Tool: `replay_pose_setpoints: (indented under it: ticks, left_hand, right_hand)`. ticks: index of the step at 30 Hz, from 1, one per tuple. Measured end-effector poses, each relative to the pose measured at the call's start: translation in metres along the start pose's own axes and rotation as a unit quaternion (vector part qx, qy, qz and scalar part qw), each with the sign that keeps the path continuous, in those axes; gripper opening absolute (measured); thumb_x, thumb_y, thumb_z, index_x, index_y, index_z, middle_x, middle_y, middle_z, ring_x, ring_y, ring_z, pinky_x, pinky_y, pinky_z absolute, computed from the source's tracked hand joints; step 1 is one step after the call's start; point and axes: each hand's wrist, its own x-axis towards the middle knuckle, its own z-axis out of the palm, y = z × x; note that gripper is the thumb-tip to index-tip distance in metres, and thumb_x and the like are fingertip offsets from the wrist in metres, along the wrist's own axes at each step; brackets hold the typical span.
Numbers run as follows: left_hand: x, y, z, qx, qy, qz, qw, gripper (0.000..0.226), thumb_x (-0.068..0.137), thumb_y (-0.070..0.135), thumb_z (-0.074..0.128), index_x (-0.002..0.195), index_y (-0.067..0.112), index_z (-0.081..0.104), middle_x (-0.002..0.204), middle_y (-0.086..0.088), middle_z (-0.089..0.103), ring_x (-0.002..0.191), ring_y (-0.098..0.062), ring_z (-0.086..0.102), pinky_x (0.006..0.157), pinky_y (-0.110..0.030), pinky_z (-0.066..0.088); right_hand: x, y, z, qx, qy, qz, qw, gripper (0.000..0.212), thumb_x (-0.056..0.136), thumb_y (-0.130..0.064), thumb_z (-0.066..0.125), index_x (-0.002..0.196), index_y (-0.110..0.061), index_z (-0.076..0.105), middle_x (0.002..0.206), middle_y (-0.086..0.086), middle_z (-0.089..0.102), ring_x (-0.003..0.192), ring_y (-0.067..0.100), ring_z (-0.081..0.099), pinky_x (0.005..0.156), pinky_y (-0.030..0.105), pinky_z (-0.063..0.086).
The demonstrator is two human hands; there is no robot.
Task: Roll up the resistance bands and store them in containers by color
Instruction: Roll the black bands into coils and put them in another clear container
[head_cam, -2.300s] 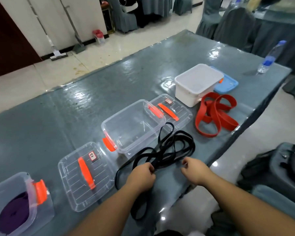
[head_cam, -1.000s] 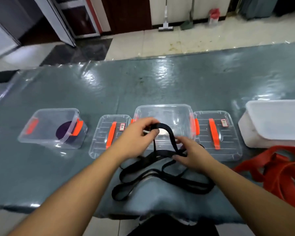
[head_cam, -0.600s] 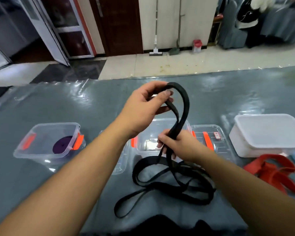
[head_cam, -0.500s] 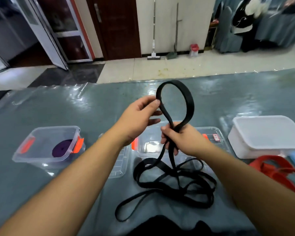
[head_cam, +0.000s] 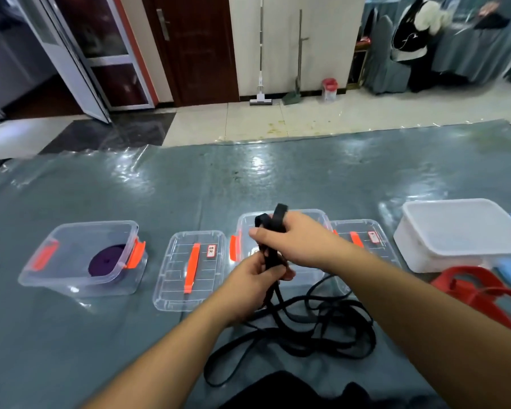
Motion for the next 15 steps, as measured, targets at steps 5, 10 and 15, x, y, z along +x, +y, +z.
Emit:
replay_pose_setpoints:
  ticks: [5, 10, 15]
  left_hand:
    - [-0.011, 0.008, -0.019, -0.015, 0.039, 0.006, 0.999, 0.011, 0.108, 0.016, 0.052, 0.107, 0.013, 0.063, 0.081, 0.005, 0.074, 0.085, -0.015, 0.070, 0.084, -0.034, 0.051]
    - [-0.014, 0.051, -0.026, -0.193, 0.072, 0.056, 0.977, 0.016, 0.108, 0.013, 0.049, 0.101, 0.012, 0.063, 0.077, -0.003, 0.064, 0.077, -0.021, 0.066, 0.082, -0.039, 0.058]
    - [-0.010, 0.102, -0.028, -0.298, 0.072, 0.082, 0.948, 0.020, 0.110, 0.017, 0.046, 0.105, 0.006, 0.062, 0.078, -0.007, 0.067, 0.074, -0.024, 0.071, 0.077, -0.040, 0.063]
  right_hand:
    - [0.003, 0.021, 0.001, 0.075, -0.050, -0.024, 0.996, 0.025, 0.093, -0.048, 0.067, 0.096, -0.025, 0.077, 0.095, -0.002, 0.078, 0.084, 0.003, 0.070, 0.075, 0.018, 0.051]
    - [-0.001, 0.061, 0.011, 0.239, -0.215, 0.043, 0.946, 0.062, 0.071, -0.013, 0.063, 0.132, -0.022, 0.064, 0.138, 0.005, 0.068, 0.135, 0.014, 0.058, 0.113, 0.031, 0.045]
    - [-0.002, 0.073, 0.037, 0.191, -0.249, 0.046, 0.948, 0.065, 0.070, -0.025, 0.083, 0.132, -0.028, 0.067, 0.133, -0.007, 0.071, 0.132, 0.009, 0.060, 0.112, 0.046, 0.049]
